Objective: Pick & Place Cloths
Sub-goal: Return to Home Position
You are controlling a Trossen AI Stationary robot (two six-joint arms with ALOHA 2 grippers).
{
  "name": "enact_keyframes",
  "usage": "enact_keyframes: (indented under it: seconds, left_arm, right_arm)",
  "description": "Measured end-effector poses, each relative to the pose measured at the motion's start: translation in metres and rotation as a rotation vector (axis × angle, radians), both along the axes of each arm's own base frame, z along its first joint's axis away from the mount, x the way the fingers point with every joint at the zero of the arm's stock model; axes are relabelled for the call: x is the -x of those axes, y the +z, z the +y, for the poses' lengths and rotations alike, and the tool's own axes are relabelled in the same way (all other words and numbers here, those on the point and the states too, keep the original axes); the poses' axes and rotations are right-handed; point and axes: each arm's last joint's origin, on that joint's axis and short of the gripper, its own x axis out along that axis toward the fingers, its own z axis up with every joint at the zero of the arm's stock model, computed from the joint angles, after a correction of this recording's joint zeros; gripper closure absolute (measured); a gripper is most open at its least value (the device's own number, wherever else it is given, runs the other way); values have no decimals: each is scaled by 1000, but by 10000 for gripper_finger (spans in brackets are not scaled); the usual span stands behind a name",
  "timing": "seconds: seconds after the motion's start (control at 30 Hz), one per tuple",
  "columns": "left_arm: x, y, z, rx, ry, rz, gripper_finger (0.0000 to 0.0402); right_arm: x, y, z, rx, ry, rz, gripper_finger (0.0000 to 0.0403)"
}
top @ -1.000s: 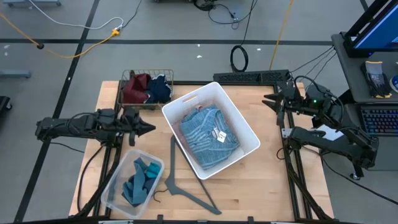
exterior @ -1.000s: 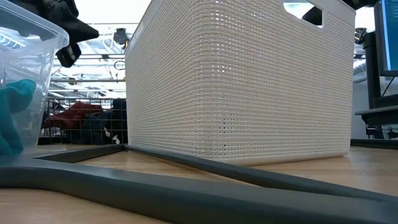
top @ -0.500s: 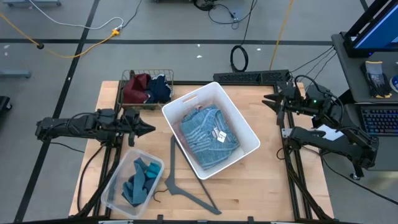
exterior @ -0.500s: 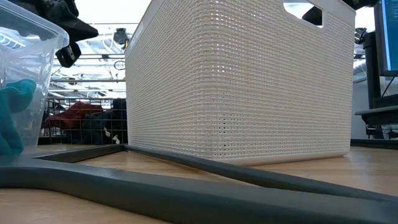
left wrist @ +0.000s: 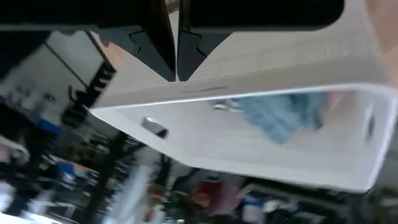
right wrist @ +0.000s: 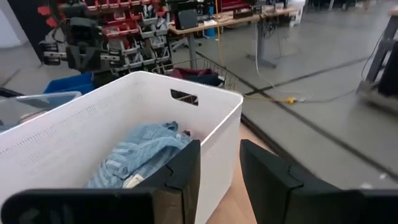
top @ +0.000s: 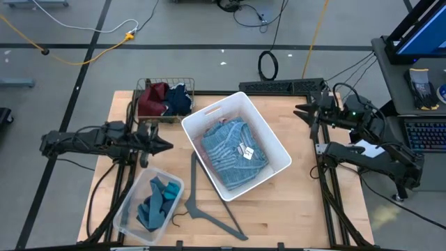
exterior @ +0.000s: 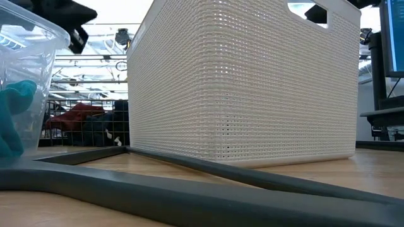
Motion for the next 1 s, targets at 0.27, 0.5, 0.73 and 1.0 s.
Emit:
enact_keyframes:
  seconds: [0.27, 0.5, 0.73, 1.0]
  left_arm:
    - [0, 1, -5, -90, -53, -21, 385]
    - [0, -5, -8, -134, -71, -21, 385]
    - [5, -24, -8, -146, -75, -144, 385]
    - [10, -41, -9, -174, -127, -165, 385]
  right_arm:
    - [0, -40, 2, -159, 21, -39, 297]
    - [19, -49, 12, -107, -34, -145, 297]
    - [42, -50, 26, -73, -51, -217, 298]
    - [42, -59, 25, -85, -78, -224, 297]
